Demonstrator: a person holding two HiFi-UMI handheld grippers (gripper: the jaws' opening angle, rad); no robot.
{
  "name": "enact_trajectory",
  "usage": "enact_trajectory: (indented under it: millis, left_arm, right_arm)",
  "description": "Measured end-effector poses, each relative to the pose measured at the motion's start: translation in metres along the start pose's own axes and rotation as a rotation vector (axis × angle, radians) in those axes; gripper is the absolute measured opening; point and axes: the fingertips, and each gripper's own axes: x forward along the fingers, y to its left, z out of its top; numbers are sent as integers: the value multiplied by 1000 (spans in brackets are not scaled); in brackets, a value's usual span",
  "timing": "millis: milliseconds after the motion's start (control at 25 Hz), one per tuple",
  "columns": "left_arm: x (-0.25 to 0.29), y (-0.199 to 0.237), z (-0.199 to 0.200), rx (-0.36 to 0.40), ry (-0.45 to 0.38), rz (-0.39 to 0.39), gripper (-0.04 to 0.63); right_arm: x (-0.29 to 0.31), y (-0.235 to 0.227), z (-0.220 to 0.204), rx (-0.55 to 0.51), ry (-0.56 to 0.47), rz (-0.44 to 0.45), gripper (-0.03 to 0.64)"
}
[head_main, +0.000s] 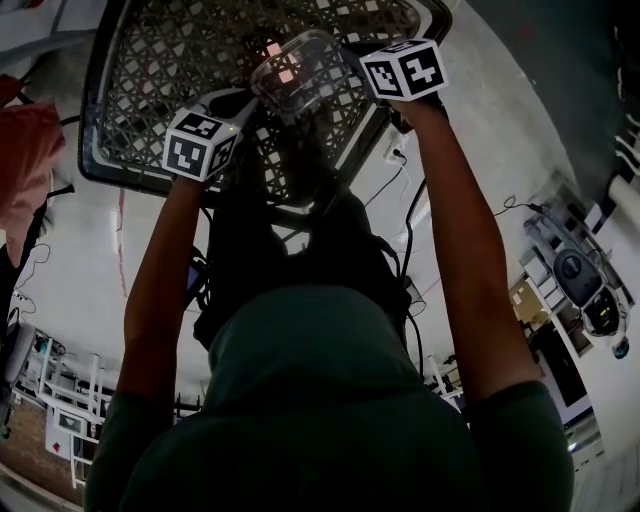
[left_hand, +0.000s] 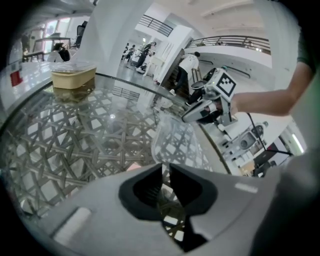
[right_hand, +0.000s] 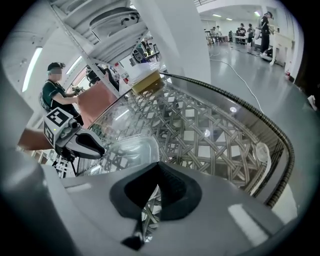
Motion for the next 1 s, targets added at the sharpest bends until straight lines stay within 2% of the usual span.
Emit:
enact_trajectory:
  millis: [440,680,1000]
  left_arm:
    - [-15,-7,10,-4,-26,11,43]
    - [-27,-12,16,7,-50,35,43]
    - [-49,-16,33,46,-136,48,78]
  right_arm:
    - [-34,37,19,-43,-58,1,0]
    - [-63,63,31,-126,-83,-14,0]
    - [-85,93,32,-242,-86,-34,0]
